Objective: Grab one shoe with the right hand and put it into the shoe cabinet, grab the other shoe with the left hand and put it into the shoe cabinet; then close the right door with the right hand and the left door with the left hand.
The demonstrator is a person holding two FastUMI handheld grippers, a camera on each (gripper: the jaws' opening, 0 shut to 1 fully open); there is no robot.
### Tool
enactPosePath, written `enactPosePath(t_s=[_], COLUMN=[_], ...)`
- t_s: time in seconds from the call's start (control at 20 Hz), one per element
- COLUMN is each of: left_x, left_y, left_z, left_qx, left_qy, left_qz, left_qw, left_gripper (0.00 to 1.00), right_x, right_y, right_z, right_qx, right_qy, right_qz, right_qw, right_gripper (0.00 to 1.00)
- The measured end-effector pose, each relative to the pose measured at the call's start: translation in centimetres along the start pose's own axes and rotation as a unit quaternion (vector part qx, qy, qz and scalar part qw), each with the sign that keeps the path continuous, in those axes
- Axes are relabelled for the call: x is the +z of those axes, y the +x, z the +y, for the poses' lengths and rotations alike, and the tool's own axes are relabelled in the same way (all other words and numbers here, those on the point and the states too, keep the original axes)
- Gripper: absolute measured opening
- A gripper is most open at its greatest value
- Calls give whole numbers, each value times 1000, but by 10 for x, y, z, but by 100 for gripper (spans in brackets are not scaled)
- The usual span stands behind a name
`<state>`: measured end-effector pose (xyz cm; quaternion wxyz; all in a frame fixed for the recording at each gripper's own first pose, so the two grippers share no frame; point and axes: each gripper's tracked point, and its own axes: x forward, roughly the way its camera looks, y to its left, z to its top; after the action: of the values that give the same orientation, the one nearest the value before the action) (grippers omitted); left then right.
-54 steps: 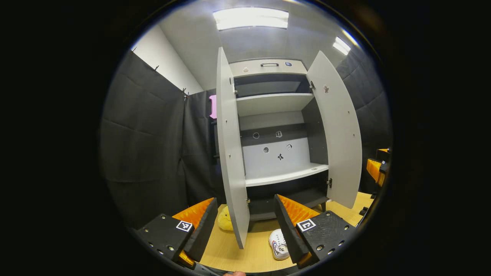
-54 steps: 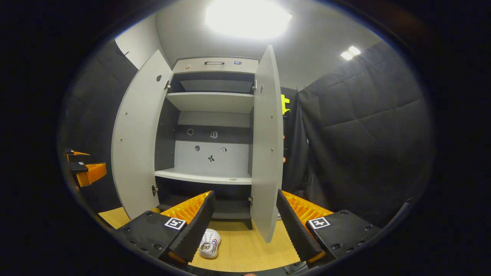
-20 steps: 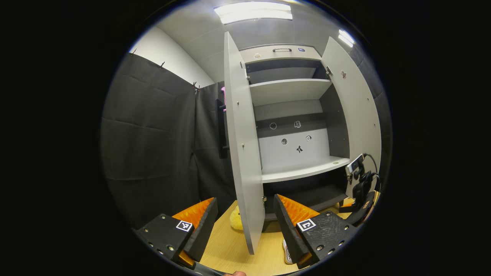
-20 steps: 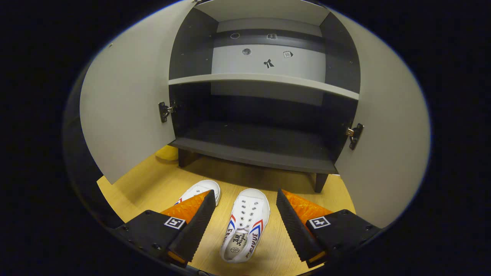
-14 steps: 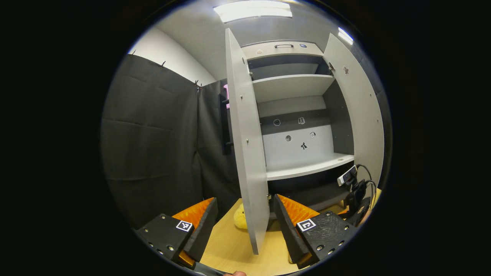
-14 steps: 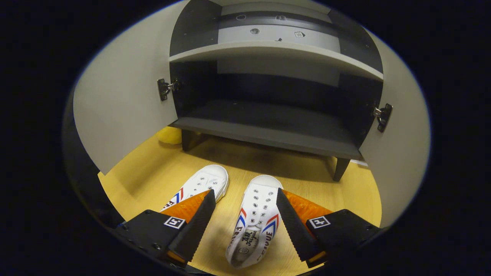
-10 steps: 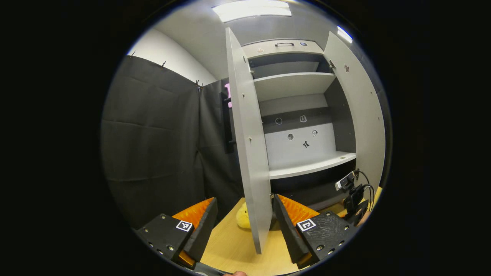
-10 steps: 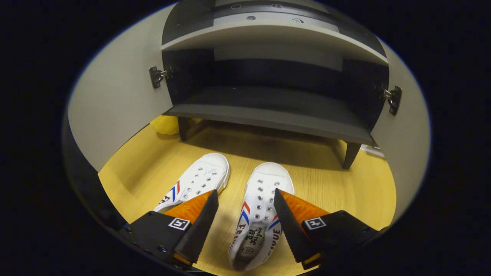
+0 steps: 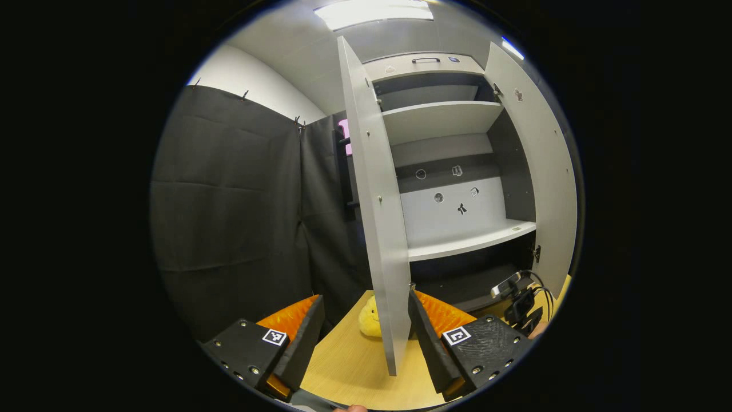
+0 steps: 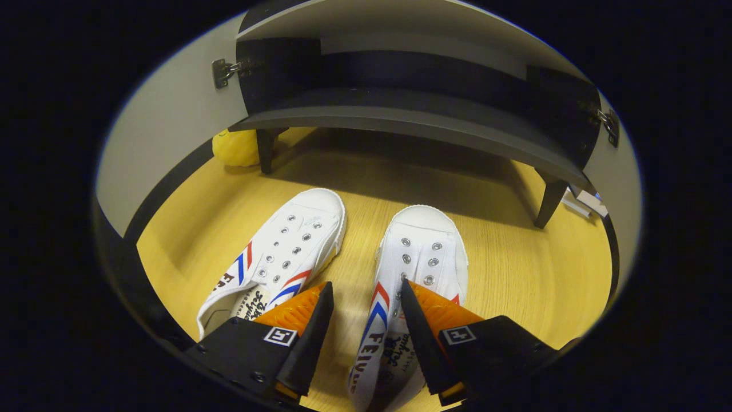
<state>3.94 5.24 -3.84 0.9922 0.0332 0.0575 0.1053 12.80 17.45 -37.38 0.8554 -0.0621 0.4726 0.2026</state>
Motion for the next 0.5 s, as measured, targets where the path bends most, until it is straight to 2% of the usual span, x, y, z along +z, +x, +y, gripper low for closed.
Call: enactPosePath(t_s=[0.1,0.2,0.25,0.35,0.4,0.45,0.5], left_x=[1,1,1,0,2,3,3], left_y=[0,-2,-2,-4,-4,-5,-6], left_z=[1,3,2,2,2,-1,-3], left_qx=[1,3,2,-1,-2,-4,-7], left_qy=[-1,-2,-3,-4,-3,-3,-3], left_qz=[-1,-2,-3,-2,-4,-5,-5], left_qw=[1000,1000,1000,1000,1000,1000,1000], left_gripper=[80,80,80,80,80,80,80], right_x=[6,-1,-2,-3,-1,-5,0], right_y=[1,2,1,10,-1,11,-3], right_z=[-16,-14,-18,-17,-14,-14,-14], right_qx=[-49,-63,-71,-72,-76,-74,-70], right_qy=[-15,-12,-27,-35,-34,-39,-42], right_qz=[-5,-15,-16,-17,-26,-22,-26], right_qw=[999,998,997,997,996,996,996], right_gripper=[75,35,34,23,23,9,8])
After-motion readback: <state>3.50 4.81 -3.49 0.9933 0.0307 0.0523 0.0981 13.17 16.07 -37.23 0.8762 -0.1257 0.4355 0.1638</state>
